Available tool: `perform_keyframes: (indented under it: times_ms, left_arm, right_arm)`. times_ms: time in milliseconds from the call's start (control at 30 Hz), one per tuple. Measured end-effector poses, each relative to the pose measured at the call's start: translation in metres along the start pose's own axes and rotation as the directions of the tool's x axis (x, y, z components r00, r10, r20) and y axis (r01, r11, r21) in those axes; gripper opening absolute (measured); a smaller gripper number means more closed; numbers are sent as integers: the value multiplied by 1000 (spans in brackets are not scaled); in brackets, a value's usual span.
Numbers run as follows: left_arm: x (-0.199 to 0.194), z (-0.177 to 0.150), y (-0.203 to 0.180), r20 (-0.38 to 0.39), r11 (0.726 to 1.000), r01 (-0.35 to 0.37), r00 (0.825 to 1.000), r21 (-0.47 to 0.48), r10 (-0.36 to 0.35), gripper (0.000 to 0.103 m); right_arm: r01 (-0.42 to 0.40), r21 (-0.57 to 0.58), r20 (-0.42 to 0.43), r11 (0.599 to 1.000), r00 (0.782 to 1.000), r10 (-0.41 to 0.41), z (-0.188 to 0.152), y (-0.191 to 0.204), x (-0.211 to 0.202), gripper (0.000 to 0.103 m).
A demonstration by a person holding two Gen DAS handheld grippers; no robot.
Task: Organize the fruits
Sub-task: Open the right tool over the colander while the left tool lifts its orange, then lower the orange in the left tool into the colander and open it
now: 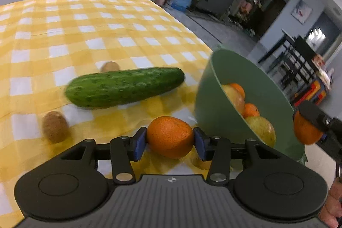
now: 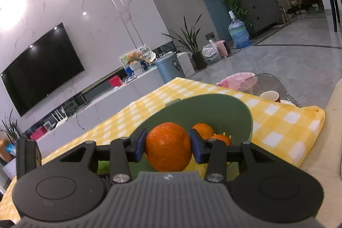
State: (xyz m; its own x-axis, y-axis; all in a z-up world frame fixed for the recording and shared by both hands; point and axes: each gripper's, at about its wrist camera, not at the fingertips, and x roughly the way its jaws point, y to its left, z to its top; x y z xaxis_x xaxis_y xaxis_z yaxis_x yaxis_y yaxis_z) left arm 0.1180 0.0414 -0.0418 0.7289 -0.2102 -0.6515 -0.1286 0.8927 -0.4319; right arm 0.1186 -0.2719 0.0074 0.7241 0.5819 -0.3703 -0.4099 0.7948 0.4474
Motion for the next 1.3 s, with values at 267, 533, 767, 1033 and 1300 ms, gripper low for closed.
perform_keyframes:
  times_ms: [267, 533, 767, 1033, 1300]
  left_arm:
    - [-42, 8, 6, 139, 989, 130, 983, -67, -119, 53]
    - [-56, 17, -4, 203, 973, 224, 957, -52, -209, 53]
    - [-53, 19, -12, 206, 971, 235, 953, -39, -223, 53]
    - [-51, 21, -27, 175, 970, 240, 957, -26, -232, 53]
    - [-15, 17, -93, 45, 961, 276, 960, 3, -276, 53]
  right_arm:
    - [-163, 235, -5, 958, 986, 169, 2, -22, -1, 41]
    - [-147, 212, -49, 966, 986, 161, 1, 3, 20, 41]
    - [-63, 95, -107, 993, 992, 73, -7, 20, 37, 43]
    - [-43, 180, 16, 983, 999, 41, 13, -8, 10, 54]
    - [31, 314, 180, 949, 979, -92, 36, -66, -46, 56]
